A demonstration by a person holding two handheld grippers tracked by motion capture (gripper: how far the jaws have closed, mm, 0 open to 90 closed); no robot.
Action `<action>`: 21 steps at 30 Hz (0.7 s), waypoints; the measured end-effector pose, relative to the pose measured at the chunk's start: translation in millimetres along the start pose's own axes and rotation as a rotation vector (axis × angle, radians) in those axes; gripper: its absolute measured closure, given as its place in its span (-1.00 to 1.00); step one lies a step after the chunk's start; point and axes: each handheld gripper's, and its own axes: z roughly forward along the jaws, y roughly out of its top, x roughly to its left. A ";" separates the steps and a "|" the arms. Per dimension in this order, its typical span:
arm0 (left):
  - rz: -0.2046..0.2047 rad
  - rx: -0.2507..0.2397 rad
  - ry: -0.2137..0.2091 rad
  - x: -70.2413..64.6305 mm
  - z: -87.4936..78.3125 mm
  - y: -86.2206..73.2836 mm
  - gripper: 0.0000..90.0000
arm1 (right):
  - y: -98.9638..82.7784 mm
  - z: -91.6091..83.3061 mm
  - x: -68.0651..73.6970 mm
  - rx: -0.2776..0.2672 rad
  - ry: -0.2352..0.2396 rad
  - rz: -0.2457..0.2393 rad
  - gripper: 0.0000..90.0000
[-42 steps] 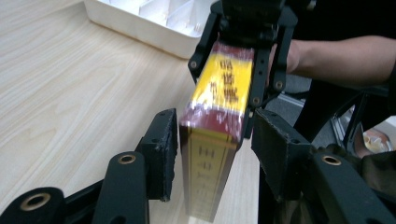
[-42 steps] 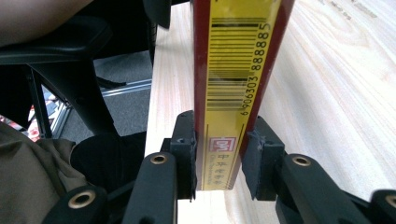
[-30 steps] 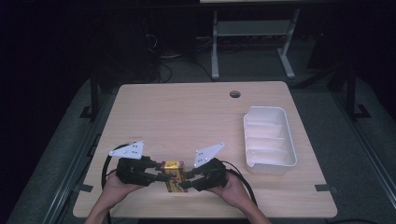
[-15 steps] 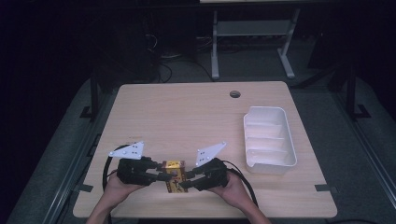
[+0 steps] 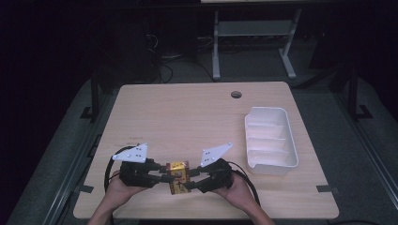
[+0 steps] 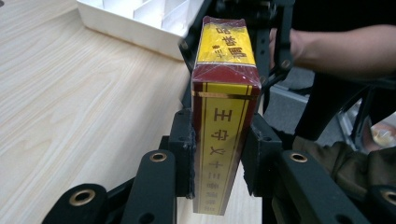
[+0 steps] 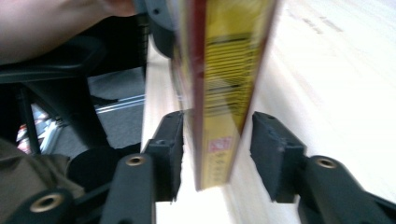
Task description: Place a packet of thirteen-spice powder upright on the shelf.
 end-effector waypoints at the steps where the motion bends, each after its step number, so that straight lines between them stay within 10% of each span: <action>1: 0.002 0.003 0.003 -0.1 0.2 0.3 0.52 | -0.4 -2.6 -0.8 0.001 -0.004 0.006 0.19; 21: 0.011 0.017 0.075 21.6 6.9 21.7 0.52 | -26.9 -33.6 10.0 0.091 -0.127 0.024 -0.66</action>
